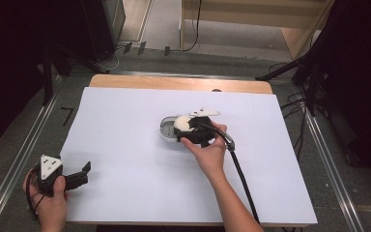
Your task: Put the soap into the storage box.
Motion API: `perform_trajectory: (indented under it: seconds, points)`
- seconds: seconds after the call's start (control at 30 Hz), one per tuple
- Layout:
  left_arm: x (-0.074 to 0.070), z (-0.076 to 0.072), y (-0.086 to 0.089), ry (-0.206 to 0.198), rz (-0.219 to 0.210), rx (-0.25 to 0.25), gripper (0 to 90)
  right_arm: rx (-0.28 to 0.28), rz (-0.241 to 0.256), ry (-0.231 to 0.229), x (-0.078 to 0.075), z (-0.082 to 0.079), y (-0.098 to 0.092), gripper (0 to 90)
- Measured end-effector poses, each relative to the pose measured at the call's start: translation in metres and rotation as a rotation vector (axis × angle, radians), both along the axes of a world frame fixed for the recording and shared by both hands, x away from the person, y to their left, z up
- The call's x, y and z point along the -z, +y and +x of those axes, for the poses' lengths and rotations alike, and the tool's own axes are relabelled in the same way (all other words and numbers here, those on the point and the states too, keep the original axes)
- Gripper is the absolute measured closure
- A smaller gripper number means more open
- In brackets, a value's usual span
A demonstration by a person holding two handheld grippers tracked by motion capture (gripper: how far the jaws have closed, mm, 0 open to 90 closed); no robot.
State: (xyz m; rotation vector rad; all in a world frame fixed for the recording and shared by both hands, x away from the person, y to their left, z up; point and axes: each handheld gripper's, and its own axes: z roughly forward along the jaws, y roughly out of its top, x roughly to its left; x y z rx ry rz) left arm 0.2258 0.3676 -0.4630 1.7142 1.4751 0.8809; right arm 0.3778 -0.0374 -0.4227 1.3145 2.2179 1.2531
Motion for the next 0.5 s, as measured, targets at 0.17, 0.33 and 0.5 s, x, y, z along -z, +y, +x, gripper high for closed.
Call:
perform_trajectory:
  seconds: [0.17,0.33,0.5]
  points:
    - [0.0000,-0.0001,0.0000,0.000,-0.001,-0.001,0.0,0.000,-0.010,0.007,0.0040,0.0032,0.0041,25.4]
    - [0.0000,0.0000,0.0000,0.000,-0.002,-0.001,0.0,0.008,-0.011,0.015,0.0063,0.0065,0.0065,25.4]
    - [0.0000,0.0001,0.0001,0.002,-0.003,0.001,0.0,0.017,-0.018,0.029,0.0097,0.0095,0.0076,25.4]
